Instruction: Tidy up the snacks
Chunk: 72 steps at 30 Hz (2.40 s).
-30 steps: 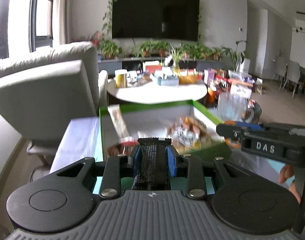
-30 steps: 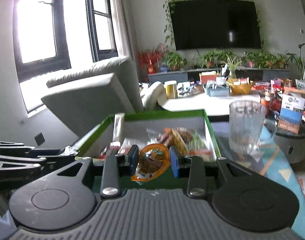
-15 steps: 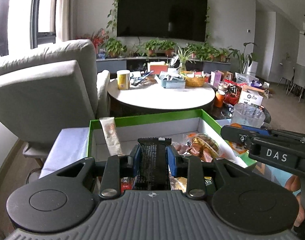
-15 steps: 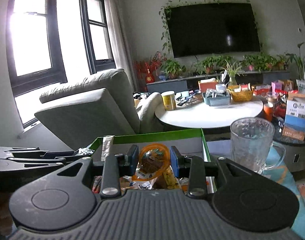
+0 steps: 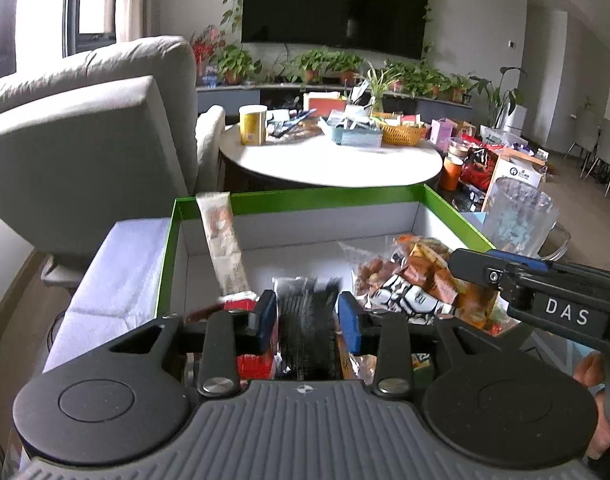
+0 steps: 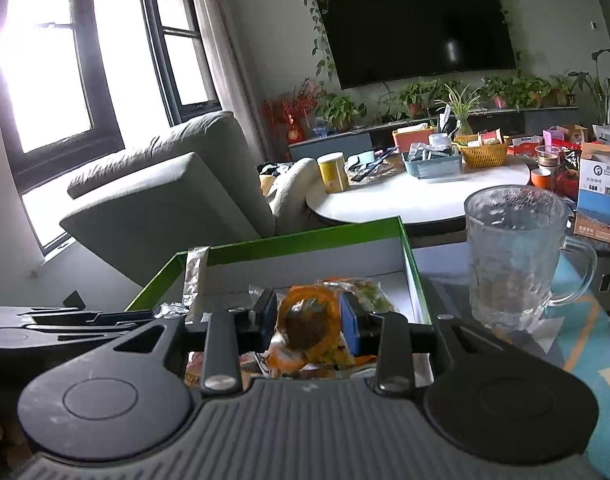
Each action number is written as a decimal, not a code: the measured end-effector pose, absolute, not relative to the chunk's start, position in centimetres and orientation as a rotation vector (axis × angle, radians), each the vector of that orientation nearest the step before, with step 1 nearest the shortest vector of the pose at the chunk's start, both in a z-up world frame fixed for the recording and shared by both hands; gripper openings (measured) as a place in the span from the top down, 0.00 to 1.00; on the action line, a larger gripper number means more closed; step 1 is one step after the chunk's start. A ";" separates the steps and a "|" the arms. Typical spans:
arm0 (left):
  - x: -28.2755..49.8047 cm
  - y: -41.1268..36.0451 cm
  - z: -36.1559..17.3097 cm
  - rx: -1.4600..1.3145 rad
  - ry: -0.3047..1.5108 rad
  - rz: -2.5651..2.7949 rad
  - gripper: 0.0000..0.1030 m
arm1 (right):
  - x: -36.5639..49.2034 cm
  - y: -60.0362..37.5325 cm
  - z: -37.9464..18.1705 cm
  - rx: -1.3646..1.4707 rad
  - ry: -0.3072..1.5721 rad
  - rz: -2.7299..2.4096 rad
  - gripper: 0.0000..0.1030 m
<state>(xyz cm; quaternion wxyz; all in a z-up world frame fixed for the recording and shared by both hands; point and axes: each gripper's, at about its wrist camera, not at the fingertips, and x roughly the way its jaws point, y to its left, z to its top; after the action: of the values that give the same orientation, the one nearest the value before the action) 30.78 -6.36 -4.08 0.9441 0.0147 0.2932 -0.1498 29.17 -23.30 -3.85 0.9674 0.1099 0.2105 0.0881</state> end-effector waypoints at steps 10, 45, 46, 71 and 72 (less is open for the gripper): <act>29.5 -5.9 -3.7 0.032 0.554 -0.259 0.59 | 27.9 -23.0 -3.7 0.217 0.415 0.142 0.30; 12.1 -2.3 -1.7 0.012 0.484 -0.197 0.35 | 13.9 -19.2 -1.9 0.223 0.479 0.061 0.17; 11.9 -2.4 -1.6 0.020 0.480 -0.198 0.35 | 13.7 -19.2 -1.8 0.230 0.479 0.058 0.17; 9.7 -2.7 -0.5 0.060 0.453 -0.136 0.35 | 11.4 -19.7 -1.0 0.224 0.411 0.043 0.17; 9.7 -2.6 -0.5 0.059 0.453 -0.135 0.35 | 11.4 -19.7 -1.0 0.224 0.411 0.043 0.17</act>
<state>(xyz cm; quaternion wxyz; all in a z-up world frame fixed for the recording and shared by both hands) 9.69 -2.65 -0.52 0.9718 0.0291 0.2242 -0.0666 11.38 -19.74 -0.97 0.9725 0.1108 0.2038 0.0215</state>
